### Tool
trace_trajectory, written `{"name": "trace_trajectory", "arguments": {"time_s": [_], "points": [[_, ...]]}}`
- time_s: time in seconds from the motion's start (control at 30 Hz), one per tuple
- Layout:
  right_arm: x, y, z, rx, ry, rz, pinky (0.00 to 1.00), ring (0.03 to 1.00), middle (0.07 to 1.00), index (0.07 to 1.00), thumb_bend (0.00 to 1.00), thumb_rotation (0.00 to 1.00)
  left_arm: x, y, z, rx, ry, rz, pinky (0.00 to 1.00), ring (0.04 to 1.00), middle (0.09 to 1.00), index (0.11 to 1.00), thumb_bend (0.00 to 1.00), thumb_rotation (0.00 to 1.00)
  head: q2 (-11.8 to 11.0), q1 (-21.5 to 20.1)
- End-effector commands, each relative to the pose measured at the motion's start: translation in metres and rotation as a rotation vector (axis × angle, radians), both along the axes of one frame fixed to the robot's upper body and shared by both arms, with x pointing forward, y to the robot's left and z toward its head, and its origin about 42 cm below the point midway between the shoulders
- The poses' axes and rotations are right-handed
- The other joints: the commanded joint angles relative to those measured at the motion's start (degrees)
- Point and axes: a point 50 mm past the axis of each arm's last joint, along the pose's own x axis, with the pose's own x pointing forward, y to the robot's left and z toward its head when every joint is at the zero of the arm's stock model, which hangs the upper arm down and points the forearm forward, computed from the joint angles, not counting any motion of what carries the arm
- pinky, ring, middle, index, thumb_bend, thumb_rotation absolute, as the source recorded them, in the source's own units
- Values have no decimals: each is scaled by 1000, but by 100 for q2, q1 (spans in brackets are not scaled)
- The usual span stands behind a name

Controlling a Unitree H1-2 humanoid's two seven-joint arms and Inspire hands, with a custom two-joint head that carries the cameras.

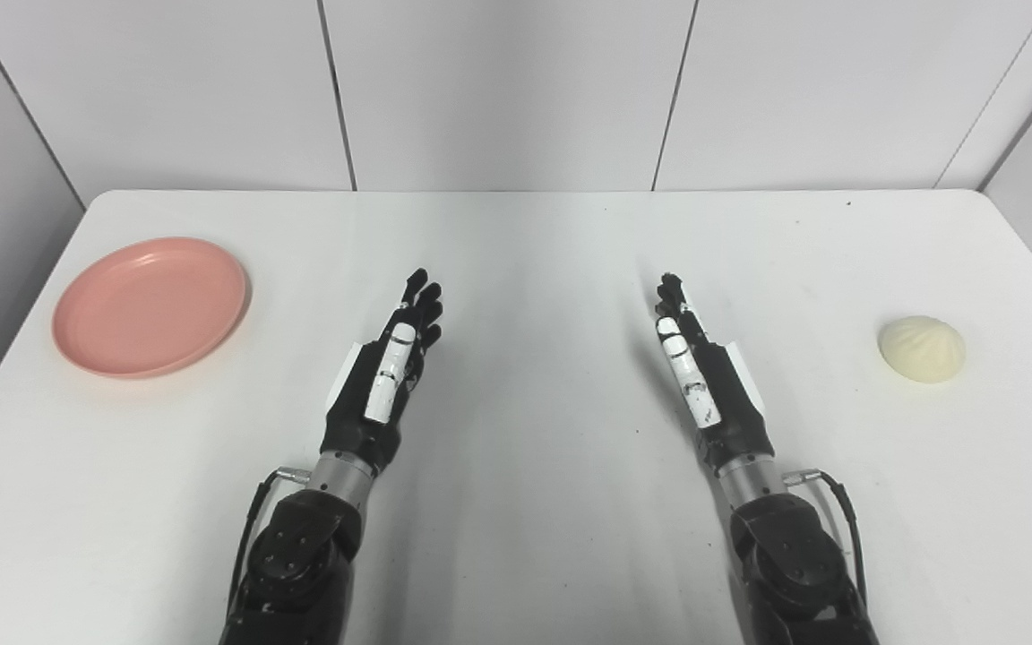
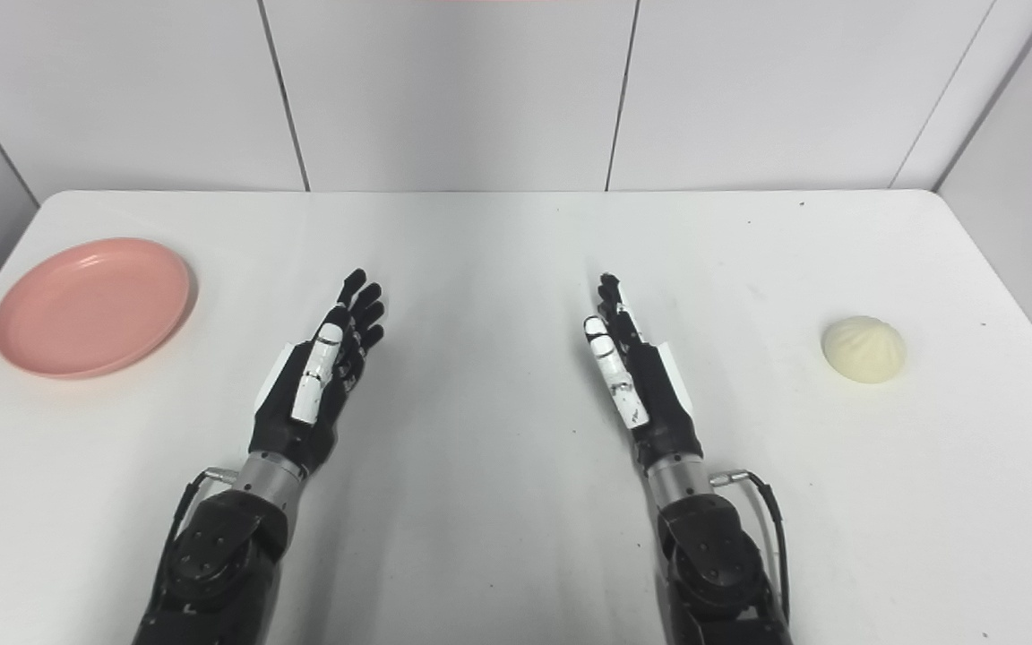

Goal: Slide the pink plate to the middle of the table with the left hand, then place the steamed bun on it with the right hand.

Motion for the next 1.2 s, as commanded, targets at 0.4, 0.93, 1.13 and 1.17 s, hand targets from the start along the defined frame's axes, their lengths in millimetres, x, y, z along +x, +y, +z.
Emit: {"name": "trace_trajectory", "arguments": {"time_s": [0.4,0.93,1.13,1.17], "points": [[-7,1,-12,24,37,-5,1000,1000,1000,1000,247,1000,-28,19,-41,26,147,35,1000,1000,1000,1000,512,1000,34,8],[-9,-21,-13,15,38,4,1000,1000,1000,1000,191,1000,-23,-8,-47,25,142,24,1000,1000,1000,1000,498,1000,-313,1424],[-9,-28,-14,36,37,-4,1000,1000,1000,1000,176,1000,-19,-17,-50,31,139,20,1000,1000,1000,1000,488,1000,-423,1643],[-9,-28,-14,35,36,-3,1000,1000,1000,1000,173,1000,-19,-18,-51,38,135,19,1000,1000,1000,1000,485,1000,-425,1653]]}}
